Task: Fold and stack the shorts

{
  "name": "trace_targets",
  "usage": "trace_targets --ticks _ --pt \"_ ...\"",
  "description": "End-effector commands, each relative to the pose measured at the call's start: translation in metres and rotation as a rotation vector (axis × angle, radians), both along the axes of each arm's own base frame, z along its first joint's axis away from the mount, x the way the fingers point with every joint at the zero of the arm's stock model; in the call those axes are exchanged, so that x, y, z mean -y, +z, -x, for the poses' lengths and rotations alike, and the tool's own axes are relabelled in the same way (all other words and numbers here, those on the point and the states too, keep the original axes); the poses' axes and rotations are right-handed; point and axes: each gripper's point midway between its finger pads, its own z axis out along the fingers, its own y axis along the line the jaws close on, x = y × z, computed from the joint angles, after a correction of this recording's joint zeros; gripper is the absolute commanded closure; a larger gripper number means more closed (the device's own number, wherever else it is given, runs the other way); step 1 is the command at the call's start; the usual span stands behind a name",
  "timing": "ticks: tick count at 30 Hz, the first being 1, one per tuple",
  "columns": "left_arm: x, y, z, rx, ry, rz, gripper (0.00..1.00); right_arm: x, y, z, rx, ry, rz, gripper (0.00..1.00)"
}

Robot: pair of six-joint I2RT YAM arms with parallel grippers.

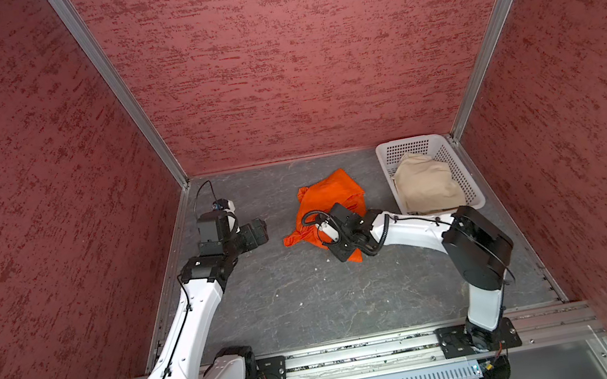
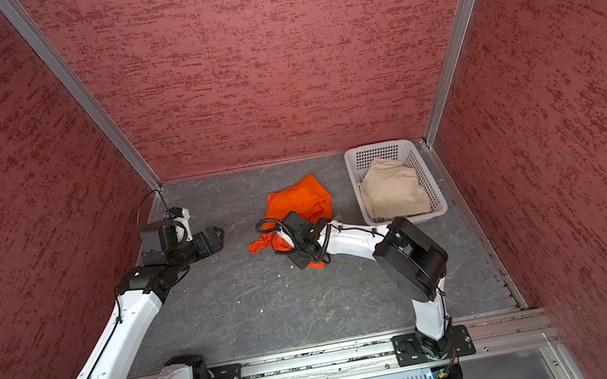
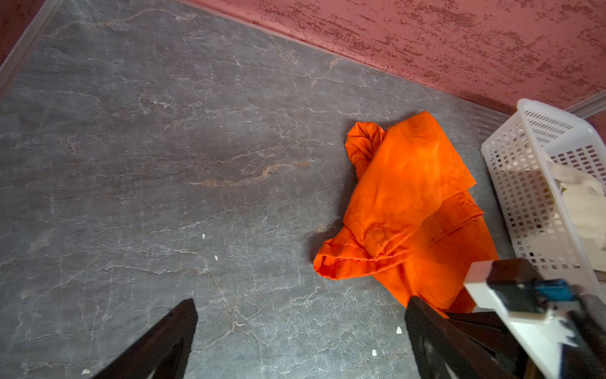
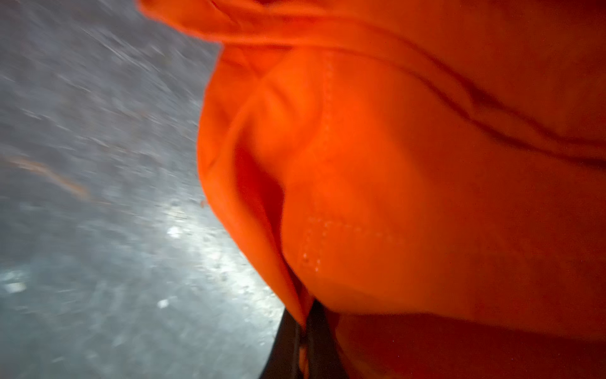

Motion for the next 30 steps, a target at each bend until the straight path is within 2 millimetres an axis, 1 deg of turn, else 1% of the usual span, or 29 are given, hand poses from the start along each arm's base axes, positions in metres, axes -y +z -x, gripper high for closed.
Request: trace_targets --ticks 1,2,4,7,9,10,11,12,13,14,15,16,17,19,20,21,22,23,24,25,27,28,30 --pt "0.007 0.021 -0.001 0.063 -0.017 0.03 0.0 -0.047 0.149 -0.004 0.141 0.099 -0.368 1.0" --pt "0.005 0.024 -0.001 0.061 -0.008 0.024 0.0 -0.053 0.173 -0.002 0.158 0.123 -0.424 1.0" --pt "-0.003 0.032 0.0 0.053 0.023 -0.007 0.01 -0.063 0.232 0.007 0.204 0.185 -0.559 1.0" --pt "-0.012 0.048 0.003 0.06 0.051 -0.054 0.0 -0.067 0.308 0.028 0.247 0.29 -0.755 1.0" --pt "-0.017 0.06 0.005 0.076 0.066 -0.078 0.0 -0.058 0.342 0.035 0.256 0.306 -0.869 1.0" --pt "-0.019 0.065 0.006 0.083 0.072 -0.087 0.0 -0.049 0.35 0.031 0.247 0.277 -0.916 1.0" --pt "-0.02 0.068 0.007 0.09 0.076 -0.093 0.0 -0.04 0.35 0.026 0.226 0.243 -0.948 1.0" --pt "-0.021 0.07 0.007 0.093 0.075 -0.099 0.0 -0.026 0.347 0.017 0.199 0.189 -0.98 1.0" --pt "-0.021 0.071 0.008 0.096 0.075 -0.101 0.0 -0.012 0.335 0.006 0.163 0.124 -1.003 1.0" --pt "-0.021 0.07 0.008 0.096 0.072 -0.1 0.01 -0.001 0.314 -0.008 0.116 0.054 -1.008 1.0" --pt "-0.02 0.066 0.008 0.091 0.067 -0.098 0.01 0.015 0.296 -0.015 0.079 -0.02 -1.017 1.0" --pt "-0.018 0.062 0.008 0.084 0.059 -0.093 0.01 0.025 0.274 -0.021 0.046 -0.073 -1.007 1.0" --pt "-0.016 0.056 0.008 0.069 0.05 -0.084 0.01 0.036 0.244 -0.026 0.016 -0.13 -0.978 1.0" --pt "-0.009 0.044 0.009 0.042 0.026 -0.061 0.02 0.056 0.187 -0.03 -0.026 -0.25 -0.88 0.99" --pt "-0.005 0.037 0.01 0.027 0.016 -0.048 0.03 0.068 0.159 -0.03 -0.043 -0.314 -0.808 0.89" --pt "-0.001 0.03 0.011 0.01 0.004 -0.033 0.03 0.083 0.133 -0.03 -0.049 -0.384 -0.725 0.75" --pt "0.005 0.024 0.013 -0.004 -0.011 -0.016 0.04 0.096 0.117 -0.03 -0.045 -0.439 -0.659 0.66" --pt "0.011 0.016 0.015 -0.021 -0.029 0.004 0.04 0.11 0.105 -0.029 -0.026 -0.485 -0.583 0.57" --pt "0.016 0.007 0.018 -0.043 -0.039 0.024 0.04 0.123 0.099 -0.027 -0.004 -0.516 -0.517 0.52" --pt "0.019 -0.001 0.02 -0.065 -0.04 0.043 0.05 0.133 0.098 -0.025 0.02 -0.541 -0.47 0.48" --pt "0.025 -0.02 0.026 -0.117 -0.046 0.08 0.05 0.15 0.104 -0.022 0.067 -0.58 -0.397 0.44" --pt "0.024 -0.029 0.029 -0.142 -0.035 0.088 0.06 0.154 0.107 -0.019 0.075 -0.585 -0.381 0.44" --pt "0.027 -0.047 0.033 -0.188 -0.024 0.143 0.06 0.152 0.108 -0.012 0.067 -0.563 -0.369 0.44"
